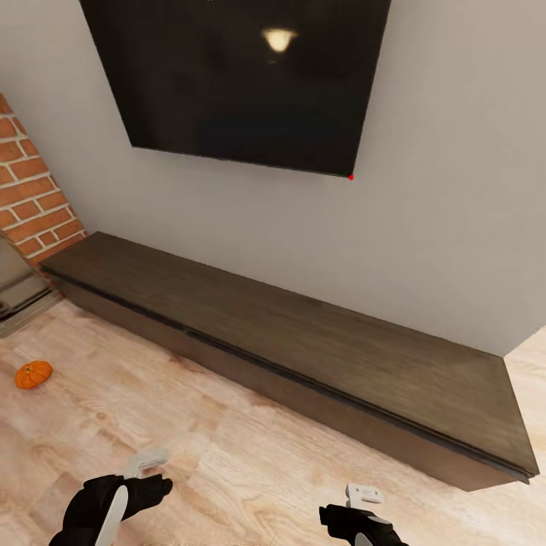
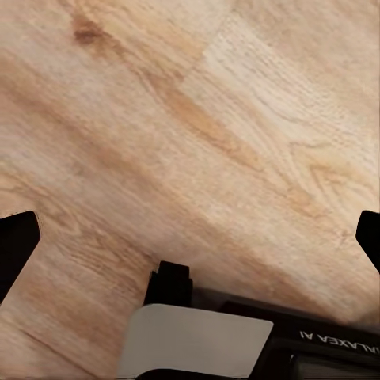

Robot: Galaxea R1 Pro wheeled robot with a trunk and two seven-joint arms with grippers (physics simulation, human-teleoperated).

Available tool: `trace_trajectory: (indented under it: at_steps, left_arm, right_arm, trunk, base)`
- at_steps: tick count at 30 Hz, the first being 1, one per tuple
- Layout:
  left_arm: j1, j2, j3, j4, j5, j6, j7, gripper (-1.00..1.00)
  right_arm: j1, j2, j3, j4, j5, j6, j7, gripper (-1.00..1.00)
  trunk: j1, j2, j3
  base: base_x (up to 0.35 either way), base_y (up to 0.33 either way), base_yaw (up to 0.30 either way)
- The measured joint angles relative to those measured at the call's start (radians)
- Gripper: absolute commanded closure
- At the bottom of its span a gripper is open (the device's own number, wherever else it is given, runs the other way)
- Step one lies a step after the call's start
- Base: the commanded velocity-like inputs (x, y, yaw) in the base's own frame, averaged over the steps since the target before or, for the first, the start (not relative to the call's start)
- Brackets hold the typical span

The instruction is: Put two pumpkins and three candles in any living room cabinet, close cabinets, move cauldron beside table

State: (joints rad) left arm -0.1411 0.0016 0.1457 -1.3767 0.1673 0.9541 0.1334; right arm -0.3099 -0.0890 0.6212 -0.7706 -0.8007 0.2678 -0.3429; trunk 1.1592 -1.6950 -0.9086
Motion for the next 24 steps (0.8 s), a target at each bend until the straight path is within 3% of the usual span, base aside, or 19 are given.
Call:
trace_trajectory:
  at_steps: [9,13,16,24]
  left_arm:
    - [0.000,-0.002,0.000,0.002,0.000,0.001,0.000,-1.00]
    - [0.000,-0.002,0.000,0.002,0.000,0.001,0.000,-1.00]
    - [0.000,-0.003,0.000,0.002,0.000,0.003,0.000,-1.00]
    - [0.000,-0.001,0.000,0.002,0.001,0.006,0.000,-1.00]
  right_arm:
    - [0.000,0.000,0.002,-0.003,0.004,0.003,0.001,-1.00]
    - [0.000,0.000,0.002,-0.003,0.061,0.001,0.002,-1.00]
    - [0.000,0.000,0.001,-0.003,0.127,0.002,0.004,-1.00]
    - [0.000,0.002,0.000,-0.002,0.156,0.002,0.006,-1.00]
  trunk:
    - [-0.034,0.063,0.019]
    - [-0.050,0.091,0.027]
    - [-0.061,0.112,0.034]
    - [-0.092,0.168,0.050]
  base:
    - [0.000,0.000,0.243]
    - [0.000,0.000,0.244]
    - [0.000,0.000,0.243]
    - [0.000,0.000,0.243]
